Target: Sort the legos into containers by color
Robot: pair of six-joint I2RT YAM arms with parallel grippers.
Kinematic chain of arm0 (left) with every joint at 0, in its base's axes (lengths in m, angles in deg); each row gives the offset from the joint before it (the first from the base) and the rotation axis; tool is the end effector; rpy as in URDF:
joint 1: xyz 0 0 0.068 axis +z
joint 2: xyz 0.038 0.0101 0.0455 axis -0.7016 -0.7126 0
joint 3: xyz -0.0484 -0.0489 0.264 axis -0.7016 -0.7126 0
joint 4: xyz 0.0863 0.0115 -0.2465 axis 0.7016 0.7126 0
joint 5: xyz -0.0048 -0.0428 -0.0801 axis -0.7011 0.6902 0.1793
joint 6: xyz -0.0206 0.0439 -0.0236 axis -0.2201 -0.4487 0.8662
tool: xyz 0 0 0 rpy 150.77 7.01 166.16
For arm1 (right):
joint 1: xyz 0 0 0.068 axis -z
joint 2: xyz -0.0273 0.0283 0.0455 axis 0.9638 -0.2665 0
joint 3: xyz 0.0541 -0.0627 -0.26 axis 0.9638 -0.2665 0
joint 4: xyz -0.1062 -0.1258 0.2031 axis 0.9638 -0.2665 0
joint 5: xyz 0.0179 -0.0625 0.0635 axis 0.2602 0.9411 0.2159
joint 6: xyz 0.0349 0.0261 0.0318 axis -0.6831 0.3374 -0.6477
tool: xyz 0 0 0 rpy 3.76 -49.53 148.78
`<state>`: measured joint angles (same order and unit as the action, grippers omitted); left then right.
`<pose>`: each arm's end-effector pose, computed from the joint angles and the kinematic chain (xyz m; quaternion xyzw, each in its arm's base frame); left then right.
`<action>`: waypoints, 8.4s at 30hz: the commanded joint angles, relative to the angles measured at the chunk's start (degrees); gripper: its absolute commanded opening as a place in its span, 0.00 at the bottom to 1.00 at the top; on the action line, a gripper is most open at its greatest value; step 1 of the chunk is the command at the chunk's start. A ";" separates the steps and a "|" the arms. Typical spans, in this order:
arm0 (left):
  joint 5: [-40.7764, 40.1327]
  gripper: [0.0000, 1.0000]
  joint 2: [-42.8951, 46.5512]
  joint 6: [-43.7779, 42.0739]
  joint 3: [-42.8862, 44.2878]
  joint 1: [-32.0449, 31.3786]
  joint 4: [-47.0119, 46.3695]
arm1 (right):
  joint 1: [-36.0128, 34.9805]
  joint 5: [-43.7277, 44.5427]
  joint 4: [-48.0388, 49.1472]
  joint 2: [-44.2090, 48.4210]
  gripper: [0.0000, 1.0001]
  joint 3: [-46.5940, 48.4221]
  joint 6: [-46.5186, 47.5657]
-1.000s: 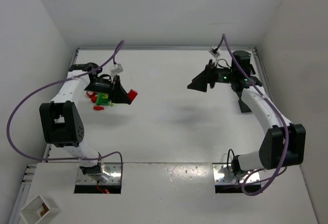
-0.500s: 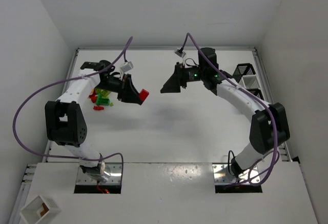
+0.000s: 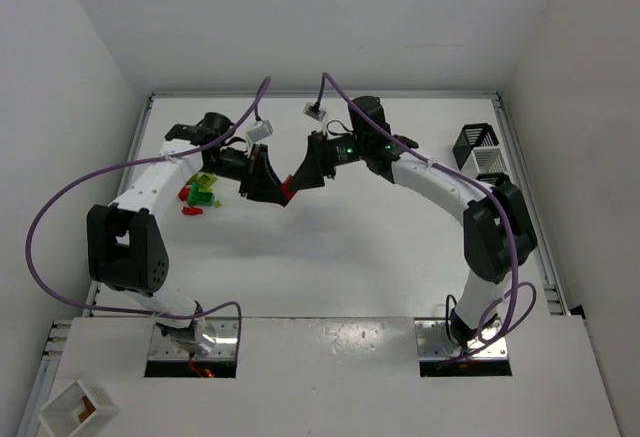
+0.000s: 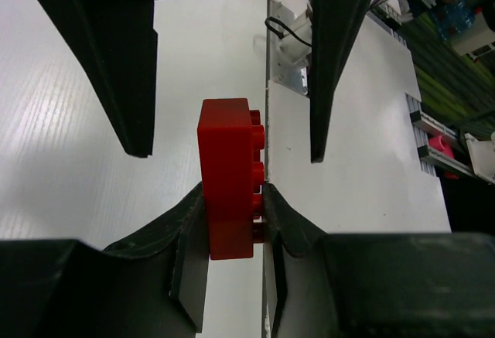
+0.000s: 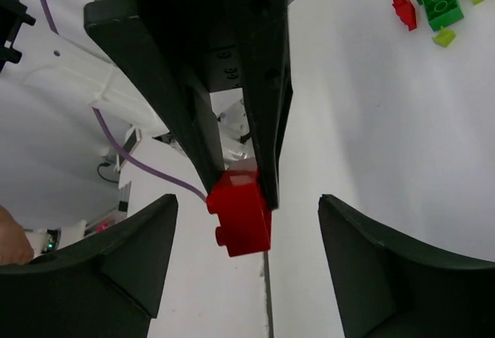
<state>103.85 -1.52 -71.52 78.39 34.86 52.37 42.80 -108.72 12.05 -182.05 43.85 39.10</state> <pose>0.2892 -0.0845 0.2931 0.3764 0.6923 -0.5690 0.2351 0.3291 0.2399 0.2831 -0.2778 0.7228 0.6055 0.1838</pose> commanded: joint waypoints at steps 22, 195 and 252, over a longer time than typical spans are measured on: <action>-9.61 0.34 6.83 6.52 -4.29 1.51 -7.88 | 1.07 8.22 -14.97 8.82 0.01 0.24 17.70; -43.02 0.15 18.53 26.86 -10.90 -10.95 -31.80 | 14.26 1.74 -4.82 4.80 0.87 -4.77 -10.06; -59.65 1.00 27.84 34.60 -21.09 -5.08 -38.13 | 39.64 40.04 -48.85 -4.69 0.00 28.35 37.39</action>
<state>45.93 24.84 -40.61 59.27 27.01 17.62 79.67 -77.48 -30.87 -183.43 67.50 67.20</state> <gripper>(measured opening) 0.997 0.383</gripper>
